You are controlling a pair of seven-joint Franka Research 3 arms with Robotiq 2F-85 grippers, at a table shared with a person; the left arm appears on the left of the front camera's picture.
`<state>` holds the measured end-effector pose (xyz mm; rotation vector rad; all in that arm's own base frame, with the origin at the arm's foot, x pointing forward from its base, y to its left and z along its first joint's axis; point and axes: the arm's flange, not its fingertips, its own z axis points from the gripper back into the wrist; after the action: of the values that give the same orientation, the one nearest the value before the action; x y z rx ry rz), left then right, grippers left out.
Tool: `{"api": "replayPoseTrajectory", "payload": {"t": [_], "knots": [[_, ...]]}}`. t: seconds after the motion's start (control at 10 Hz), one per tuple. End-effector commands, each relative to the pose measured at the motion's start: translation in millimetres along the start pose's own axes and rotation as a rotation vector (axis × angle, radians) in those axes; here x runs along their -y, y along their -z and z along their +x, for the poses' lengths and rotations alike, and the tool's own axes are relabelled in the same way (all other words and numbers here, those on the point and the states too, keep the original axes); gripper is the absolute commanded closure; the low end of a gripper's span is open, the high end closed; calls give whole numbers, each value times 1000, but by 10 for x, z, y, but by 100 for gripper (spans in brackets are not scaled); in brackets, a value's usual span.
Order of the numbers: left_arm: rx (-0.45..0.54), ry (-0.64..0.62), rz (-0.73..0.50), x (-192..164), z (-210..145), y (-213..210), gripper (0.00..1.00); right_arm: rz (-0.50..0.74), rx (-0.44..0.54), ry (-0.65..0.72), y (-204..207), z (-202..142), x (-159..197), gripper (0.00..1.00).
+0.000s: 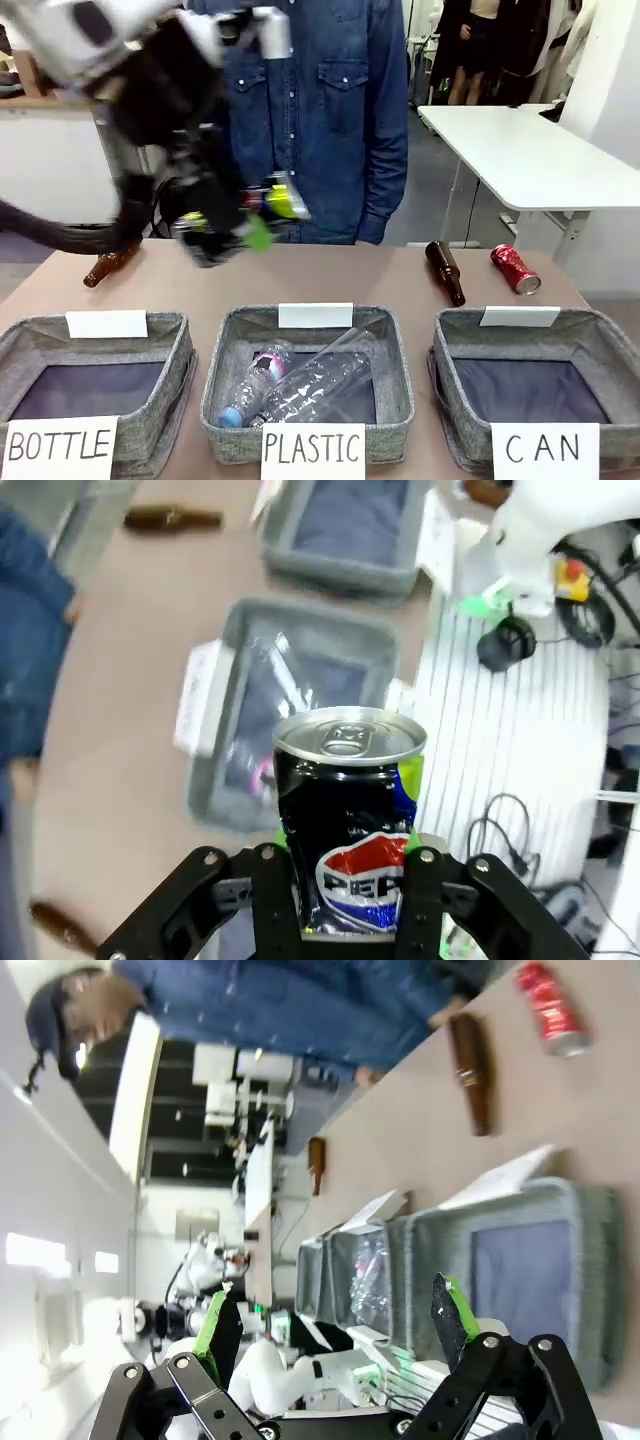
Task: Sort the can waste into the basket.
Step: Pick up the can waste from the table and place it in the right Fabric basket.
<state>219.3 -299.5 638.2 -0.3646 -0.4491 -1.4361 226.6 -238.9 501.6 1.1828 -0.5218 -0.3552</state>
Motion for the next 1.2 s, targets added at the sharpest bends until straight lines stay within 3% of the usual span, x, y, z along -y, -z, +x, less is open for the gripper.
{"api": "replayPoseTrajectory", "payload": {"t": [0.0,0.1,0.2,0.3,0.5,0.6,0.8,1.1], "knots": [[96,84,-28,-104,608,312,62,0,53,35,-594,78,215,0],[153,120,-21,-48,1016,656,62,6,118,39,-876,-4,358,0],[198,163,-31,10,1409,1110,62,-20,53,34,-401,-24,146,0],[173,198,-114,59,1652,1541,62,-20,53,34,-401,-24,146,0],[162,125,-198,145,1831,2234,62,-20,53,34,-401,-24,146,0],[161,127,-161,123,1896,2529,62,-20,53,34,-401,-24,146,0],[137,98,-132,-64,1915,2799,62,-20,53,34,-401,-24,146,0],[157,102,-86,-122,1922,2813,62,-20,53,34,-401,-24,146,0]]}}
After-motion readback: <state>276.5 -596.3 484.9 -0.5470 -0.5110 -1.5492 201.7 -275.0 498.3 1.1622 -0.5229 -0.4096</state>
